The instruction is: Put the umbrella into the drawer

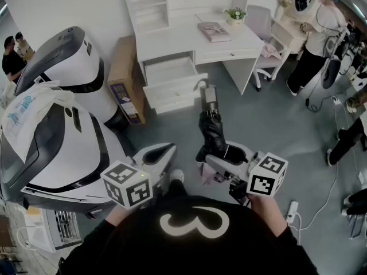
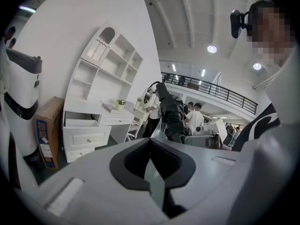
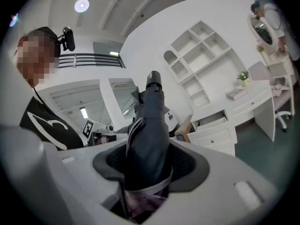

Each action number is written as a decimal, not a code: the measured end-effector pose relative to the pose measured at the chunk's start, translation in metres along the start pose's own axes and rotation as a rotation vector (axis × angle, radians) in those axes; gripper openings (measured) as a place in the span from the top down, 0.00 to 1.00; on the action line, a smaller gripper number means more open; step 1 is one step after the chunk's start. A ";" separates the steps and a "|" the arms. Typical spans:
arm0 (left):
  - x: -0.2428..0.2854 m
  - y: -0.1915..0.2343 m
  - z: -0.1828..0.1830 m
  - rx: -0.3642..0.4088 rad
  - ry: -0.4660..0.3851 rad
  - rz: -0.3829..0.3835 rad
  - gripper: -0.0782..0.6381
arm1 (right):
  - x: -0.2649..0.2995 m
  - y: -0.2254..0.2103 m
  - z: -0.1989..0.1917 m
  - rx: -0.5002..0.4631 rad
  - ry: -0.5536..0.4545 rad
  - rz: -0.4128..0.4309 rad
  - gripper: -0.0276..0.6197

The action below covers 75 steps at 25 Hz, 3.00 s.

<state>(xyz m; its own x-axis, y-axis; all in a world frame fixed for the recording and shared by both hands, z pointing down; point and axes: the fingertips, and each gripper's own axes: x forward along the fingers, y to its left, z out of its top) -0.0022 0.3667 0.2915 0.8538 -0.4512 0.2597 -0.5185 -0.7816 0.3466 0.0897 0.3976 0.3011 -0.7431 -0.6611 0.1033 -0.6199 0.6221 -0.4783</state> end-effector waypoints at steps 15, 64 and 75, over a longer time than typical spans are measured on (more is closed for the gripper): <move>0.011 0.013 0.005 -0.001 0.001 0.004 0.88 | 0.007 -0.013 0.004 -0.009 0.009 -0.013 0.60; 0.182 0.400 0.130 -0.131 0.078 0.009 0.88 | 0.311 -0.297 0.111 0.010 0.249 -0.175 0.60; 0.221 0.452 0.146 -0.189 0.089 0.082 0.88 | 0.358 -0.368 0.136 -0.039 0.382 -0.132 0.60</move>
<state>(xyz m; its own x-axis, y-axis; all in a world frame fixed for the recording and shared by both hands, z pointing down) -0.0416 -0.1494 0.3736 0.8053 -0.4634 0.3698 -0.5926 -0.6455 0.4818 0.0865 -0.1248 0.3959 -0.6918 -0.5377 0.4820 -0.7202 0.5626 -0.4061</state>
